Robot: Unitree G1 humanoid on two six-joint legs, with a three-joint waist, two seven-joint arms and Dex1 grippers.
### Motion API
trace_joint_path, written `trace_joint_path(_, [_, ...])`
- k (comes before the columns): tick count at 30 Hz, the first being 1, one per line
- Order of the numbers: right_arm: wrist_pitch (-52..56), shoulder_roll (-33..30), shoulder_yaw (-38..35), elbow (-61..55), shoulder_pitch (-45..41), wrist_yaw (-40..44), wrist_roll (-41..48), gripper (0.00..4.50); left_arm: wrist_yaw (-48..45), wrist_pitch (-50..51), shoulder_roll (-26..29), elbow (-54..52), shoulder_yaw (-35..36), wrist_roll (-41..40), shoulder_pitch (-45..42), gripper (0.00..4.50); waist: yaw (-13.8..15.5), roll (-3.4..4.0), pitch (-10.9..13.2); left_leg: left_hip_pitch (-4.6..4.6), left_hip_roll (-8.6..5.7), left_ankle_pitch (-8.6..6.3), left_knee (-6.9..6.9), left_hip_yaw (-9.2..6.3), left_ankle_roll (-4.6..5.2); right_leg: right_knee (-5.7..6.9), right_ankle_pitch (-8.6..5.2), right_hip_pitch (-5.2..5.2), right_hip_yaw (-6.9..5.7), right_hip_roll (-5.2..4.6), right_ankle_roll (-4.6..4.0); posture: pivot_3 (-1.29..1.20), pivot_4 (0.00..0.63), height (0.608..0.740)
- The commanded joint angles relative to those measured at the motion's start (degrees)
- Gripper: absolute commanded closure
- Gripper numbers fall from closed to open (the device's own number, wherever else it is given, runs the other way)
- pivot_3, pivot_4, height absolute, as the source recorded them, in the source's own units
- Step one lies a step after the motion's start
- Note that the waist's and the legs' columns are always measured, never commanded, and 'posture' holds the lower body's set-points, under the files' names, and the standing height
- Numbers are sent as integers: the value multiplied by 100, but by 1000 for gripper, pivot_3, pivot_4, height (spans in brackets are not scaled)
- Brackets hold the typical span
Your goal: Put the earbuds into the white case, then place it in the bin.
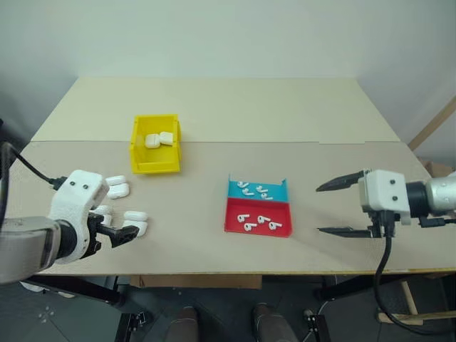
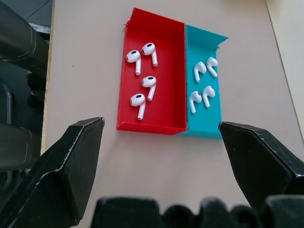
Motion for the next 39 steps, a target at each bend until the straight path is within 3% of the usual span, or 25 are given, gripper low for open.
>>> trace_joint_path(1, [116,-126,-422,-258,119,-118,81,22,82,-206,198,140,-641,-45,-436,0,11,0,0,0,0,1,1,1,-2,0,0,1,0,0,0,0,150,740])
trace_joint_path(7, [258,-159,-618,-430,467,-99,153,22,537,-298,-40,240,-1993,-45,-1601,0,45,-1,0,6,0,3,2,0,-4,-2,0,10,0,1,1,0,150,740])
trace_joint_path(12, [351,-309,-666,-370,459,40,188,22,1300,214,-1246,907,-3347,-45,-3409,0,108,0,-1,8,0,4,3,-4,-5,-2,1,13,-2,3,2,0,150,740])
trace_joint_path(16, [390,-452,-806,-328,516,182,257,22,1947,552,-1990,1276,-3927,-45,-4133,0,167,-3,-1,3,-4,4,8,-5,-6,-4,4,15,-1,-1,7,0,150,740])
trace_joint_path(22, [496,-546,-1042,-416,721,218,314,22,2347,822,-2627,1533,-4062,-45,-4408,0,183,-6,-2,-1,-6,4,9,-10,-6,-3,4,13,-3,-4,8,0,150,740])
trace_joint_path(31, [577,-518,-1237,-534,996,120,263,22,2542,1422,-2849,2221,-4365,-45,-5145,0,178,-8,-3,1,-9,7,13,-10,-11,-3,6,16,-3,-3,11,0,150,740])
trace_joint_path(39, [582,-430,-1429,-656,1270,-29,211,22,2556,1550,-2999,2167,-4464,-45,-5123,0,176,-8,-3,0,-9,9,14,-12,-14,-1,7,15,-4,-4,11,0,150,740])
